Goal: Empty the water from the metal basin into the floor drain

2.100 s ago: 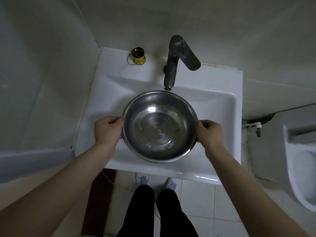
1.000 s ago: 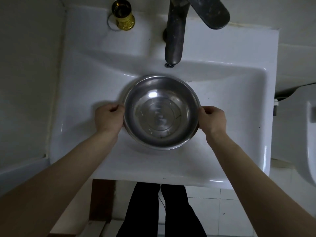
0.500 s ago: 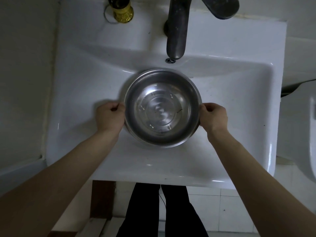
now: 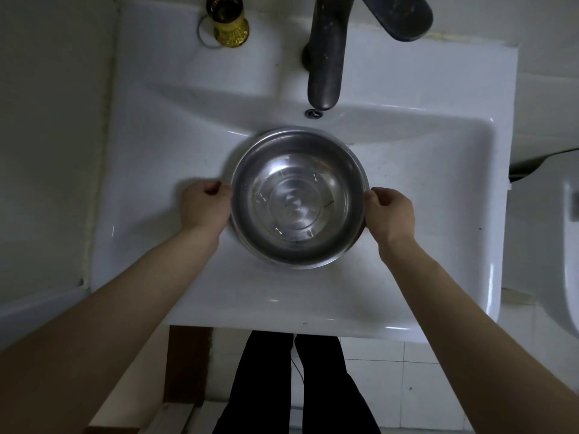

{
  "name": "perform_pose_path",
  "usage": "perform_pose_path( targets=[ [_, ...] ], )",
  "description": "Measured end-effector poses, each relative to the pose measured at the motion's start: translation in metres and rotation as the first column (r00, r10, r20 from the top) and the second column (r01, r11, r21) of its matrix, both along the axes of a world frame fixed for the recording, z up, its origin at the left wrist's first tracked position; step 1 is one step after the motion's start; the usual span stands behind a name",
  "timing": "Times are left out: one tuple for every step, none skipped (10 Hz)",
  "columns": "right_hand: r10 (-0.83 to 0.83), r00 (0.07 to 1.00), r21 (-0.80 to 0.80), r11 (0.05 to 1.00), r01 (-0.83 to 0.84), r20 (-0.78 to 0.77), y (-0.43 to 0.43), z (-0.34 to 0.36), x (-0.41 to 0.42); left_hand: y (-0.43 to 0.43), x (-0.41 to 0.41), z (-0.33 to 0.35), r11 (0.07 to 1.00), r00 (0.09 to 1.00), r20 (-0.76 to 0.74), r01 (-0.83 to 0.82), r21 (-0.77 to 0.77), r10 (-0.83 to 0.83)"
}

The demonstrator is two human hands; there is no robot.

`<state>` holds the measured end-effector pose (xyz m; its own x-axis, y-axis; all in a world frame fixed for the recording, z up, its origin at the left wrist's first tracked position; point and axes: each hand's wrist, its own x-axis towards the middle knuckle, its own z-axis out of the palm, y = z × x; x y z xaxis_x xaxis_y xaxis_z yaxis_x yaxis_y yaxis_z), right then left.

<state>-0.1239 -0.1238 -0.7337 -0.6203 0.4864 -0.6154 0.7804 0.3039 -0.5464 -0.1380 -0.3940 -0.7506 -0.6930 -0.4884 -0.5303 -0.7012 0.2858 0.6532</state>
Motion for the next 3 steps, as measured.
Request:
perform_pose_path(
  targets=[
    [-0.023,0.999,0.030,0.999,0.024,-0.040,0.002,0.005,0.003,-0.002,-0.002,0.004,0.999,0.999,-0.032,0.009,-0.053,-0.011],
    [-0.011,0.996,0.036,0.999,0.014,-0.084,0.001,0.019,0.005,-0.002,-0.004,0.021,0.998,0.998,-0.056,-0.001,-0.060,-0.003],
    [-0.018,0.991,0.035,0.999,0.022,-0.129,-0.002,0.034,0.003,0.001,-0.005,0.040,0.997,0.992,-0.126,-0.005,-0.073,-0.004]
  ],
)
